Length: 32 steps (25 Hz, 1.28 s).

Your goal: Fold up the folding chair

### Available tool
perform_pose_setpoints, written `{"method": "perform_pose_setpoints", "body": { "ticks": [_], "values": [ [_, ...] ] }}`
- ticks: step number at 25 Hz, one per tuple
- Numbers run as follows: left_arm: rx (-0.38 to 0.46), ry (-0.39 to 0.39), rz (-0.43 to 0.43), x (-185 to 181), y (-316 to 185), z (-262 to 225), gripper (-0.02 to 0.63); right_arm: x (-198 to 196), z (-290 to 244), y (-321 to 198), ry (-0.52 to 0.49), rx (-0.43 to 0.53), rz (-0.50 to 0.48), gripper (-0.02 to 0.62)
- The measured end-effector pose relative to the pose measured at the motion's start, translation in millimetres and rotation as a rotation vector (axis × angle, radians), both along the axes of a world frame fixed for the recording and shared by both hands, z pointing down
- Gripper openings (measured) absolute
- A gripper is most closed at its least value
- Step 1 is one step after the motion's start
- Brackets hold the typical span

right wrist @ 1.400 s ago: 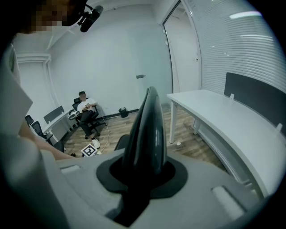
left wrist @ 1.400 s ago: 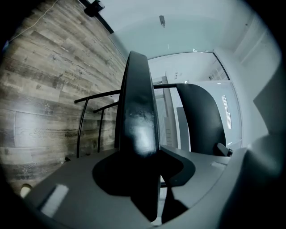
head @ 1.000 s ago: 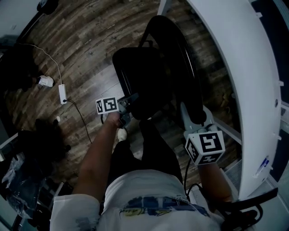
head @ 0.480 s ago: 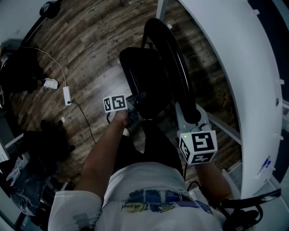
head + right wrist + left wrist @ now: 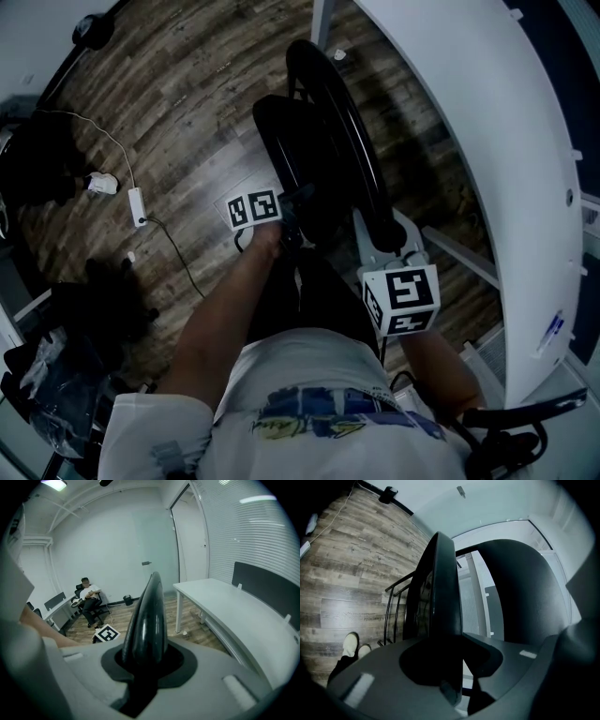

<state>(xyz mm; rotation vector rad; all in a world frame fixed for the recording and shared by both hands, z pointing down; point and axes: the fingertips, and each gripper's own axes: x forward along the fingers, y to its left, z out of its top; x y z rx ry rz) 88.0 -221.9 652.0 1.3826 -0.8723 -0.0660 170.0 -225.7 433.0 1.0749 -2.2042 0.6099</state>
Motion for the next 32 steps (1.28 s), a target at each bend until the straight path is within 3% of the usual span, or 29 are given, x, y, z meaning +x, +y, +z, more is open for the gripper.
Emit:
{"method": "perform_pose_setpoints", "body": {
  "ticks": [7,19,26,32],
  "values": [
    [-0.018,-0.049,0.019,13.9,-10.8,-8.6,0.124,-16.0,-4.7,6.5,0.018,0.017,0.011,0.072],
    [-0.075,-0.156,0.138,19.8,-31.7,-36.3,0.123,-47.2,-29.3,-8.1,0.038,0.006,0.097,0.066],
    [-0.116,-0.164,0.104,10.8,-42.9,-47.7,0.120,-62.1,-41.4,-19.0,0.039,0.012,0.068,0.064],
    [-0.134,-0.198,0.037,19.8,-74.9,-52.9,0.120,-47.1,-46.9,-47.9,0.014,0.027,0.006,0.064]
  ]
}}
